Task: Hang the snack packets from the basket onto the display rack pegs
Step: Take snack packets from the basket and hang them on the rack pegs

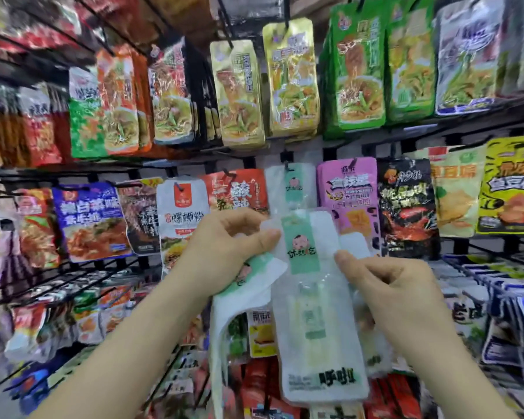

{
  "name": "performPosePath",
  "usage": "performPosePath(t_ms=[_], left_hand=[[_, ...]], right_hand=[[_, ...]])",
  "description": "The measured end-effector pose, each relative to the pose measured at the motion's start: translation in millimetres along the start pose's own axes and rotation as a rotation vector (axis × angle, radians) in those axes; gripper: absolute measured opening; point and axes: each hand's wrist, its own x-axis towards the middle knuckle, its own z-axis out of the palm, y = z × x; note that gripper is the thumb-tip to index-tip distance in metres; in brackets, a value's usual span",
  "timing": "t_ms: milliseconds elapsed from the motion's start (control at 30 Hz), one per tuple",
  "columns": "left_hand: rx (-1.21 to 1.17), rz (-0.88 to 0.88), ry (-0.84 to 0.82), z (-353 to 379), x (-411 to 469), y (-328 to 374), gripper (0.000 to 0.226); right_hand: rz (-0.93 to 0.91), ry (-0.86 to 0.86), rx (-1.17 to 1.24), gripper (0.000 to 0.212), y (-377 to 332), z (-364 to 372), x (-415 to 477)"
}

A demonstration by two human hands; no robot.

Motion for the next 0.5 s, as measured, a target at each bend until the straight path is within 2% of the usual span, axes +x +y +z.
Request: performPosePath(t_ms=[67,300,500], left_hand=[[-0.019,0.016,-0.016,-4.7,11.2,0.3,0.009],[-0.091,0.027,0.006,-0.3,49.7,7.0,0.007],[-0.230,0.075,0.048,9.0,77.1,11.9,0.009]], right_hand=[[0.031,-0.020,-0.046,0.059,-5.0,-1.5,9.7],[-0.013,-0.085,-0.177,0.034,-29.7,0.2,52.5],[0.010,-0.035,-0.147,0.040,-45.6,-1.2,80.3]])
